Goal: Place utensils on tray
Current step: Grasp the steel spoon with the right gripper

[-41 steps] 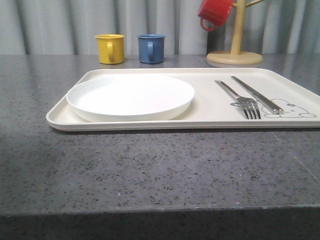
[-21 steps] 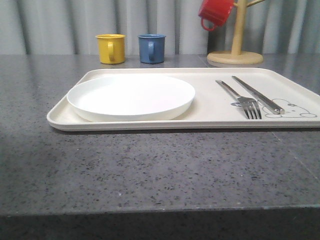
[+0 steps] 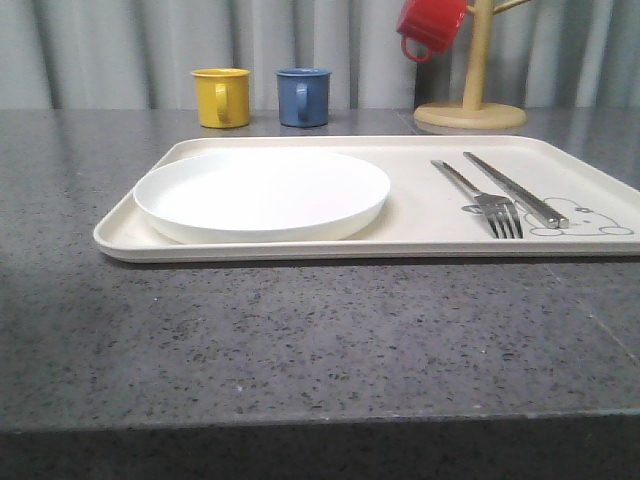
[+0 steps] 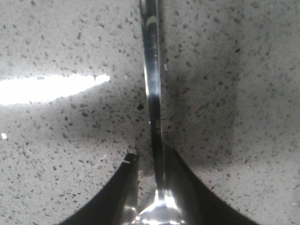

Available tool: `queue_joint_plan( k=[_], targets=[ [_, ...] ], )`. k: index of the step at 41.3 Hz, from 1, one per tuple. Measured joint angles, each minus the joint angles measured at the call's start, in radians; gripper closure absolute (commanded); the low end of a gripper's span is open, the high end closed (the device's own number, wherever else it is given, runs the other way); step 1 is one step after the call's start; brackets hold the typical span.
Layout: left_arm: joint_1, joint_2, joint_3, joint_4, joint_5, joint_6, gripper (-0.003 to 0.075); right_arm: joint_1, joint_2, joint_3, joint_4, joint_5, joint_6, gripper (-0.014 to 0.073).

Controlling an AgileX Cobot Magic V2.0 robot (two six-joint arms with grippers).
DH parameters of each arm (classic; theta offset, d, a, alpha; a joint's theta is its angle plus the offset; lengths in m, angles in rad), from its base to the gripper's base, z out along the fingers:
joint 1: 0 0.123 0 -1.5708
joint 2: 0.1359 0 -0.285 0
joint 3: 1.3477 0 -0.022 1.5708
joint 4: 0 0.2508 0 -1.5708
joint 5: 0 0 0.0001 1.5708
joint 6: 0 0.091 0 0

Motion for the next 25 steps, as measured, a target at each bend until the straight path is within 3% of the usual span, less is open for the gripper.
queue_joint_plan(
  k=[5, 12, 25],
  targets=[
    [0.000, 0.000, 0.000, 0.000, 0.000, 0.000, 0.0312, 0.000, 0.013, 0.000, 0.000, -0.004, 0.000, 0.0447],
    [0.000, 0.000, 0.000, 0.000, 0.000, 0.000, 0.0312, 0.000, 0.015, 0.000, 0.000, -0.008, -0.002, 0.0591],
    [0.000, 0.000, 0.000, 0.000, 0.000, 0.000, 0.0312, 0.024, -0.003, -0.021, 0.083, -0.008, -0.002, 0.0599]
  ],
)
